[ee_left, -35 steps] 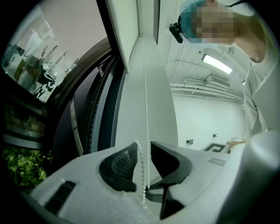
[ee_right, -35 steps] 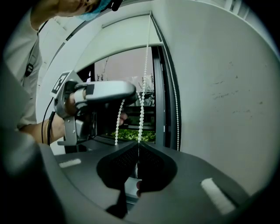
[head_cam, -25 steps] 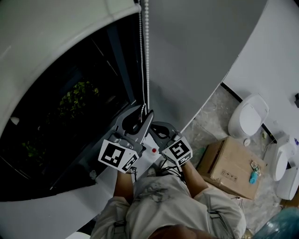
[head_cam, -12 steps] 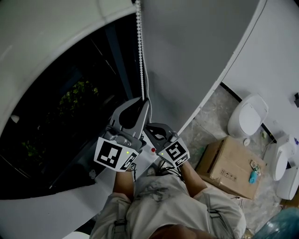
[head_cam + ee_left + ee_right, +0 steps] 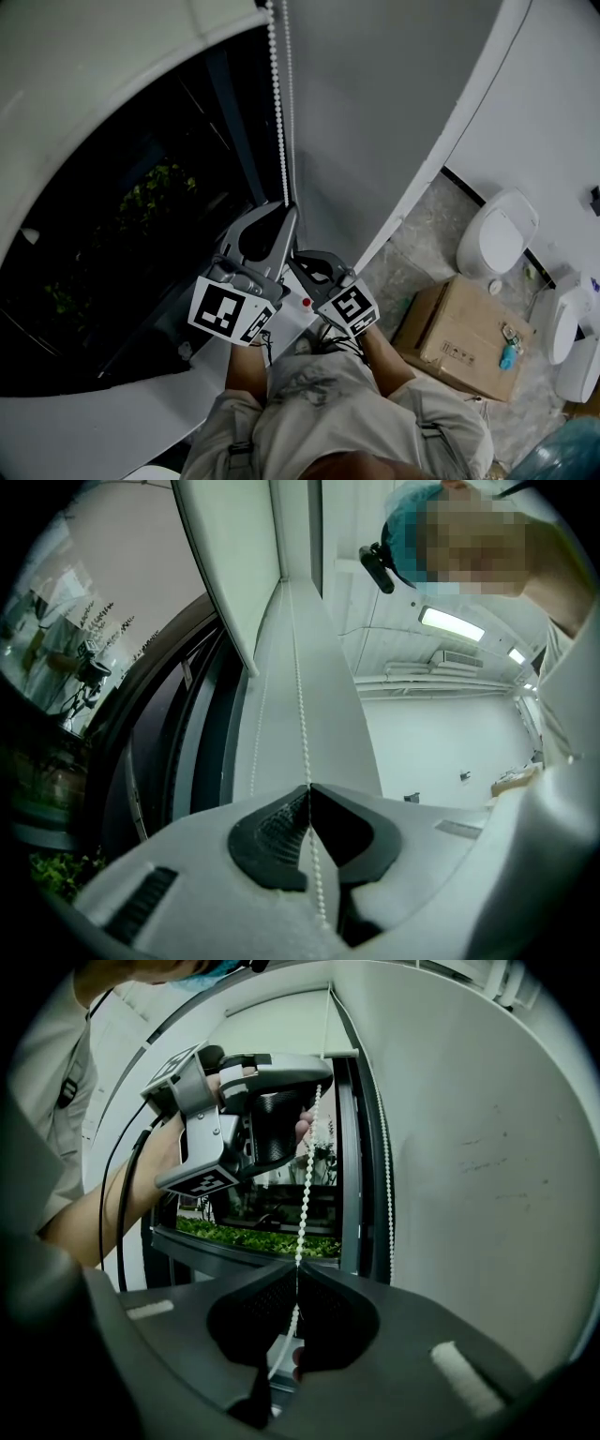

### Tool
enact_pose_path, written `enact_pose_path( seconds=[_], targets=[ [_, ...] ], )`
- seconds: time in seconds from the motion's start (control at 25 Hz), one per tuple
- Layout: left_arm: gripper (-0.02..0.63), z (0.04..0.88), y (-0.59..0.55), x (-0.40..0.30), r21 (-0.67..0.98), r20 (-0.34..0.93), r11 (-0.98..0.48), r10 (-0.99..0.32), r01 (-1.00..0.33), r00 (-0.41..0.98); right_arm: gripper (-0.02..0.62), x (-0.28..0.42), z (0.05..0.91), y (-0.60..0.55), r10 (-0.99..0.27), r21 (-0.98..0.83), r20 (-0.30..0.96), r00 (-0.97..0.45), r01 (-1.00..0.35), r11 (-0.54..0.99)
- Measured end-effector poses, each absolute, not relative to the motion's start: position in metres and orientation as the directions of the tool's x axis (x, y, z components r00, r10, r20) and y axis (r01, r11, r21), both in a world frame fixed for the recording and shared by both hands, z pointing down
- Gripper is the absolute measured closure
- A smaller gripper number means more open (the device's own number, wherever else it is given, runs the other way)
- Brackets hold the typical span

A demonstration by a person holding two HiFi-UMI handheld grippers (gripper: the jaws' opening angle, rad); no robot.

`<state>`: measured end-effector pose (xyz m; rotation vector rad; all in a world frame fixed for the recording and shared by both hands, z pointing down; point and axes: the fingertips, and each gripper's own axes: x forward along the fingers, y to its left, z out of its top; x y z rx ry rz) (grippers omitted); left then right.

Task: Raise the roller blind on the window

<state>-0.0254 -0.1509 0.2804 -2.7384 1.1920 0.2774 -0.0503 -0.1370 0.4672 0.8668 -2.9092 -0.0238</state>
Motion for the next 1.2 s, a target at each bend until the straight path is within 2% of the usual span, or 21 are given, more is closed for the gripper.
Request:
enact_pose_path(
  seconds=[1.2],
  targets=[
    [0.591,0.408,-0.163,-0.027,0.098,-0.008,-0.673,-0.738,-0.733,0.675,0.583,-0.051,0.592,-0.137,-0.511,-0.052,0.323,-0.796,-0.554,0.831]
  ],
)
